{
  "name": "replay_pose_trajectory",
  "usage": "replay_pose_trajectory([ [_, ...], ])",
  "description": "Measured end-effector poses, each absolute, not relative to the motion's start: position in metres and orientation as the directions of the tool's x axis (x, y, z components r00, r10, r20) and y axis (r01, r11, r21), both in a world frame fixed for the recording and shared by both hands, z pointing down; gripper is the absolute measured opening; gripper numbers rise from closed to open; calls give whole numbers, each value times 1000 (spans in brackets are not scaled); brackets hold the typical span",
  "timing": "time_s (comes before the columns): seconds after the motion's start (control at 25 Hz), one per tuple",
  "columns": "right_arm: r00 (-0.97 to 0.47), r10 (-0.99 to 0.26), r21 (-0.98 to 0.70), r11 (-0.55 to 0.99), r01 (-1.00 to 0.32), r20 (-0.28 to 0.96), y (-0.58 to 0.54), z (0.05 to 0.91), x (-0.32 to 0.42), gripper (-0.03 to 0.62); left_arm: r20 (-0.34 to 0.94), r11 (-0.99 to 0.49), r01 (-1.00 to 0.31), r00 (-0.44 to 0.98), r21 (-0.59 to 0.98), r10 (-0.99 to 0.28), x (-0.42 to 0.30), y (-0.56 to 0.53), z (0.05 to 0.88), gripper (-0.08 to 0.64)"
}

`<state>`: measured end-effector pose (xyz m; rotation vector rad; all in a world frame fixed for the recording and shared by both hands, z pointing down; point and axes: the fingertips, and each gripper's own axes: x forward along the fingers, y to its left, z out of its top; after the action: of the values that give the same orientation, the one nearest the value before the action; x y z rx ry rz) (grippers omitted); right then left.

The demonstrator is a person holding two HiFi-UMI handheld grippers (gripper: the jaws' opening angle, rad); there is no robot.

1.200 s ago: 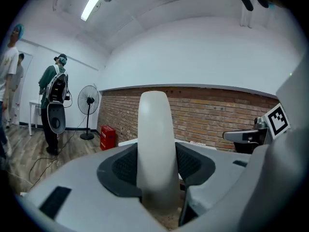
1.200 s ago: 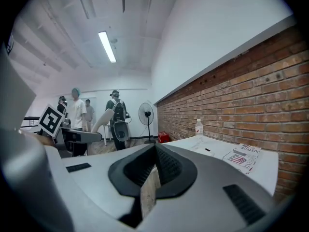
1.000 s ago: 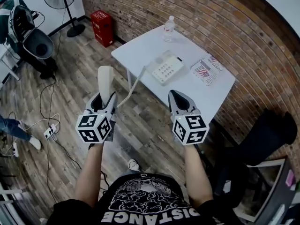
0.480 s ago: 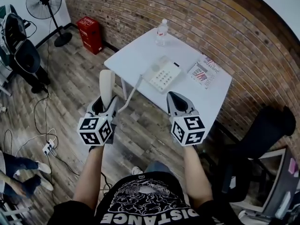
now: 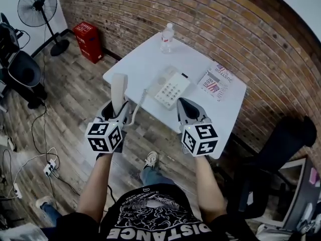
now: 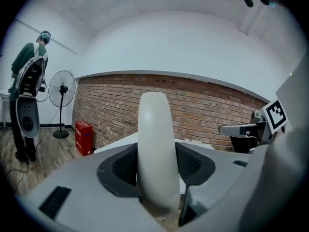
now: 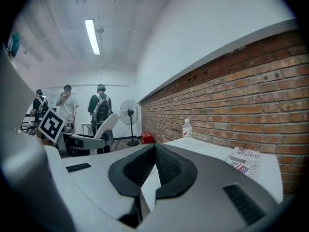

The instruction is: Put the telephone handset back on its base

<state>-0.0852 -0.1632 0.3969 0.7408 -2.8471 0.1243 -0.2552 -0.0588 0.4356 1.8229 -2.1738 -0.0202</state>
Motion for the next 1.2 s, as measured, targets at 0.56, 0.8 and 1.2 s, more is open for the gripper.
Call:
replay_pose_trajectory([
  [0.56, -818, -528, -62, 830, -554, 228, -293, 407, -124, 0, 270, 67, -979, -13, 194, -963, -276, -216, 447, 216],
  [0.8, -786, -579, -74, 793, -604, 216, -339, 406, -120, 0, 289, 17, -983, 37, 184, -957, -279, -265, 452, 216],
  [1.2, -730, -640, -80, 736, -672, 237, -364, 414, -119, 0, 357, -94, -973, 167, 212, -919, -265, -303, 476, 216],
])
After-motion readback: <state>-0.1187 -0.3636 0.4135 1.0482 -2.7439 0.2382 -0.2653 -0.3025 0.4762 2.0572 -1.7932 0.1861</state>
